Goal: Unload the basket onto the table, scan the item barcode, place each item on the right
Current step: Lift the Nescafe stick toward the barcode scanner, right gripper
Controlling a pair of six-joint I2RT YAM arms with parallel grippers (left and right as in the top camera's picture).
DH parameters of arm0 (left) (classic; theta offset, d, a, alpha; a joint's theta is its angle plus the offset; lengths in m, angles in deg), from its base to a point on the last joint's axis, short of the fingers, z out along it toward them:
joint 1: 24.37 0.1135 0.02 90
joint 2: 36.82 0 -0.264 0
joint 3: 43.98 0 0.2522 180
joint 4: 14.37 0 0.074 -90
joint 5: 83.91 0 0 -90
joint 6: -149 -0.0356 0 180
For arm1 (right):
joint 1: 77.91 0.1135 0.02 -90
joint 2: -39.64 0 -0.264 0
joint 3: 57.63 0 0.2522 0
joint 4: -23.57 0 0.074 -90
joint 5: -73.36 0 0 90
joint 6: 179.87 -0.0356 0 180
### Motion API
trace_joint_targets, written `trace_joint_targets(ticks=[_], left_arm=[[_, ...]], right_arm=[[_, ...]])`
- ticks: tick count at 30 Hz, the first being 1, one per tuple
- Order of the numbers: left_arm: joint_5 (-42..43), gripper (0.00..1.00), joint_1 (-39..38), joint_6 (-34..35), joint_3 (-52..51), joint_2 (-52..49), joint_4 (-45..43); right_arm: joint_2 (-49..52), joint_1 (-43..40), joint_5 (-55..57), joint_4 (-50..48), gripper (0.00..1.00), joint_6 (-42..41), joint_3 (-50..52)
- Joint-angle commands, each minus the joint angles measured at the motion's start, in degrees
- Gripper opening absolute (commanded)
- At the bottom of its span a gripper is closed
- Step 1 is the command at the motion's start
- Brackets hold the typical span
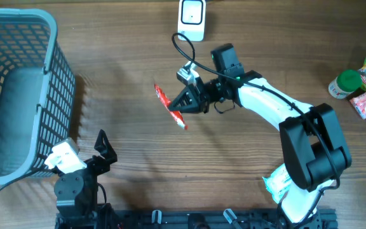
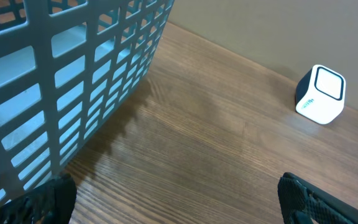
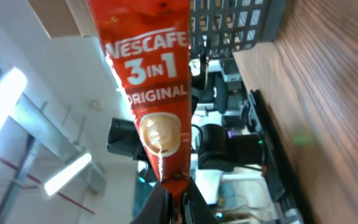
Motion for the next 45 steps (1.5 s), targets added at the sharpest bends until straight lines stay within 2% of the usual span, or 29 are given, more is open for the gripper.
trace_joint_targets(ticks=[1, 7, 15, 21, 26, 29, 39, 42, 45], left_arm=[[0.5, 1.0, 0.3, 0.3, -0.2, 0.5, -0.1], [0.5, 1.0, 0.3, 0.3, -0.2, 0.5, -0.1], [0.5, 1.0, 0.3, 0.3, -0.2, 0.5, -0.1], [0.5, 1.0, 0.3, 0.3, -0.2, 0.5, -0.1], [0.5, 1.0, 0.3, 0.3, -0.2, 0.5, -0.1], [0.5, 1.0, 0.3, 0.3, -0.2, 0.5, -0.1], [0.5, 1.0, 0.3, 0.3, -0.2, 0.5, -0.1], [0.5, 1.0, 0.3, 0.3, -0.2, 0.5, -0.1], [0.5, 1.0, 0.3, 0.3, -0.2, 0.5, -0.1]], right_arm=[[0.6, 0.2, -3.7, -8.8, 0.04, -2.3, -0.8], [0.6, 1.5, -3.6, -22.9, 0.04, -2.4, -0.8], [0.6, 1.7, -3.6, -30.2, 0.04, -1.0, -0.7], [0.6, 1.8, -3.6, -30.3, 0.04, 5.7, -0.7], [0.6, 1.7, -3.6, -30.3, 0.04, 7.6, -0.7], [0.6, 1.7, -3.7, -30.2, 0.04, 12.1, -0.7], [0.6, 1.7, -3.6, -29.7, 0.04, 14.0, -0.5], [0.6, 1.7, 3.7, -26.2, 0.04, 13.3, -0.5], [0.6, 1.7, 16.0, -17.9, 0.04, 12.0, -0.5]])
